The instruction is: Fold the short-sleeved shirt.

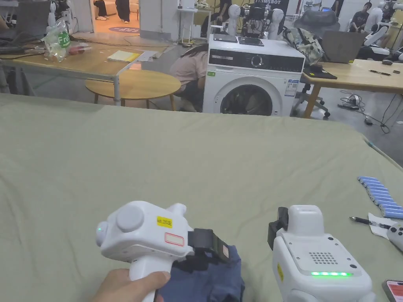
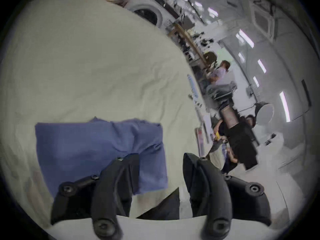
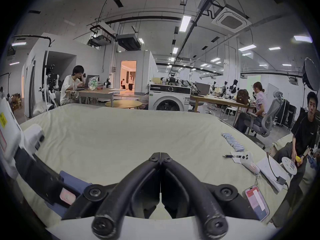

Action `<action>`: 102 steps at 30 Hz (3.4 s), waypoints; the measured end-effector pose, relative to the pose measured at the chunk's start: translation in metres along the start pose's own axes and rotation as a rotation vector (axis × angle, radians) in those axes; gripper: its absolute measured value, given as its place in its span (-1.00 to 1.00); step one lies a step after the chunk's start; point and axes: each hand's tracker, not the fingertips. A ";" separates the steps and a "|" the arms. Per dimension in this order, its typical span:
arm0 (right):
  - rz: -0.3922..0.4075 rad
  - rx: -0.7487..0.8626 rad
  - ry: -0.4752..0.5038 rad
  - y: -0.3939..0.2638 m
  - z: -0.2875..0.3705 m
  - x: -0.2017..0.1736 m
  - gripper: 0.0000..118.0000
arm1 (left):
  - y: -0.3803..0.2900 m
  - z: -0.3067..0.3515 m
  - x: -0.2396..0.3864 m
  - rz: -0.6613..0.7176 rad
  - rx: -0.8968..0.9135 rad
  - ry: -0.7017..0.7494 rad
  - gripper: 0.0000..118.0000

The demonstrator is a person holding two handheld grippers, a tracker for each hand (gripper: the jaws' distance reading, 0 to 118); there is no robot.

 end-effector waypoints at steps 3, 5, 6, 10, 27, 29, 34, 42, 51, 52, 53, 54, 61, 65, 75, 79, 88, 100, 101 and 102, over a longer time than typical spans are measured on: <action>-0.009 -0.005 0.011 0.000 -0.003 -0.003 -1.00 | 0.004 -0.012 -0.007 -0.012 -0.007 -0.009 -0.59; -0.014 -0.008 0.013 -0.001 -0.004 -0.004 -1.00 | 0.002 -0.040 -0.012 -0.001 -0.050 -0.034 -0.88; -0.017 -0.009 0.014 -0.001 -0.004 -0.005 -1.00 | -0.001 -0.055 -0.015 -0.003 -0.095 -0.045 -0.92; -0.015 -0.012 0.015 -0.002 -0.004 -0.006 -1.00 | -0.017 -0.114 -0.031 0.022 -0.172 0.034 -1.00; -0.025 0.016 0.035 0.003 -0.013 -0.021 -1.00 | -0.024 0.052 -0.021 -0.332 0.473 0.297 -1.00; -0.019 0.035 0.031 0.007 -0.014 -0.029 -1.00 | -0.030 0.078 -0.026 -0.382 0.609 0.336 -1.00; -0.035 0.119 0.047 0.018 -0.012 -0.043 -1.00 | -0.053 0.112 -0.026 -0.520 0.926 0.554 -1.00; -0.040 0.225 0.043 0.038 0.000 -0.047 -1.00 | -0.073 0.118 -0.030 -0.588 1.128 0.797 -1.00; -0.007 -0.115 0.155 -0.014 0.015 -0.049 -1.00 | -0.073 0.123 -0.041 -0.522 1.028 0.748 -1.00; 0.004 -0.180 0.168 -0.024 0.013 -0.051 -1.00 | -0.073 0.123 -0.041 -0.517 1.011 0.732 -1.00; 0.006 -0.243 0.184 -0.037 0.009 -0.054 -1.00 | -0.072 0.123 -0.043 -0.501 0.977 0.713 -1.00; 0.022 -0.303 0.188 -0.049 0.003 -0.058 -1.00 | -0.071 0.123 -0.044 -0.491 0.950 0.696 -1.00; 0.031 -0.494 0.182 -0.083 -0.029 -0.067 -1.00 | -0.067 0.127 -0.062 -0.343 0.689 0.437 -1.00; 0.042 -0.518 0.190 -0.079 -0.032 -0.066 -1.00 | -0.049 0.121 -0.095 -0.139 0.361 0.167 -1.00; 0.008 -0.526 0.213 -0.078 -0.030 -0.060 -1.00 | -0.030 0.086 -0.162 0.146 0.117 -0.130 0.37; 0.008 -0.523 0.214 -0.078 -0.031 -0.059 -1.00 | -0.029 0.056 -0.167 0.141 -0.019 -0.148 0.37; 0.001 -0.514 0.209 -0.080 -0.029 -0.060 -1.00 | -0.028 0.005 -0.162 0.169 -0.005 -0.263 0.37; -0.006 -0.509 0.215 -0.076 -0.027 -0.060 -1.00 | -0.039 -0.003 -0.165 0.192 -0.052 -0.249 -0.65; -0.008 -0.506 0.217 -0.075 -0.026 -0.060 -1.00 | -0.039 -0.001 -0.163 0.175 -0.029 -0.231 -0.67; -0.013 -0.497 0.221 -0.074 -0.024 -0.058 -1.00 | -0.040 0.000 -0.161 0.183 -0.023 -0.244 -0.67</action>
